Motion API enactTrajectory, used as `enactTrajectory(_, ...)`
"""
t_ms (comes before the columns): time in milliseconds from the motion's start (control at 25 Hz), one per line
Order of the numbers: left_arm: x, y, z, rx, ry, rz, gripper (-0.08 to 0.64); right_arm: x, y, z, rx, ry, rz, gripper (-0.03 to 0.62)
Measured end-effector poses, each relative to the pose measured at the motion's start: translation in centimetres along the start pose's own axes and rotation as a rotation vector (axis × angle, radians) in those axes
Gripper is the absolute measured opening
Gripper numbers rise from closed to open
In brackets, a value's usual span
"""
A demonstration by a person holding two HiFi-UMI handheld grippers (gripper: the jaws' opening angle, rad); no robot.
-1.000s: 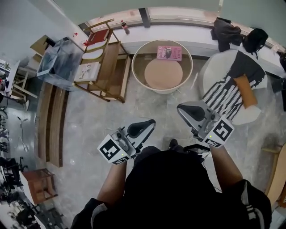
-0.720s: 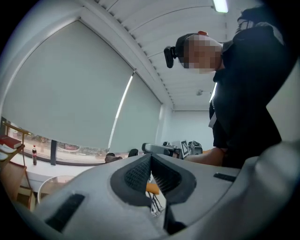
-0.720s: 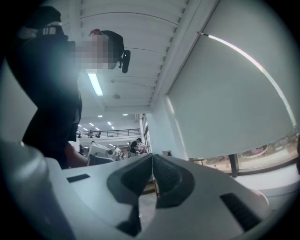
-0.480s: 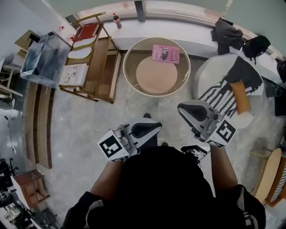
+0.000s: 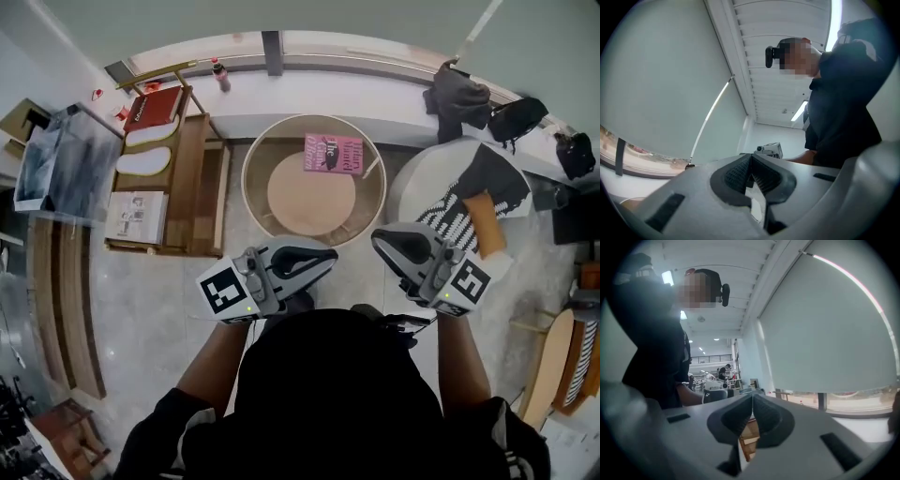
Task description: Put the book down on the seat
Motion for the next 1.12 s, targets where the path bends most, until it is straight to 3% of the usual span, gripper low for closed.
enactTrajectory(200, -0.5, 4.6, 1.4, 0.046, 0.019, -0.037, 0.023, 0.7, -2.9, 1.5, 0.038, 0.03, 0.042, 0.029)
enactTrajectory(400, -0.8, 9.8, 2.9, -0.025, 0.02, -0.049, 0.023, 2.2, -8.7, 1.2, 0.109, 0.007, 0.122, 0.029)
enactTrajectory(520, -0.4, 13.3, 3.3, -0.101, 0.039, -0.062, 0.023, 4.2, -12.8, 0.6, 0.141, 0.027, 0.161, 0.029)
enactTrajectory(760, 0.6, 21.5, 4.7, -0.33, 0.02, -0.102, 0.023, 8.1, -22.3, -0.6, 0.086, 0.073, 0.199, 0.029)
enactTrajectory(960, 0.8, 26.0, 6.0, -0.476, 0.01, -0.101, 0.023, 15.5, -29.9, -1.5, 0.072, 0.193, 0.394, 0.029)
enactTrajectory(1120, 1.6, 30.0, 6.8, -0.554, 0.066, -0.098, 0.024, 19.3, -34.5, -1.6, 0.075, 0.191, 0.484, 0.029)
Point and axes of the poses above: the fingertips, and each gripper's own axes: z forward along the fingers, y to its left, x out of its underside, the point moved 4 cm from there along -z, backward along the fingers, and after that the axes turned 8 degrees about -z, right-handed, at the moved point
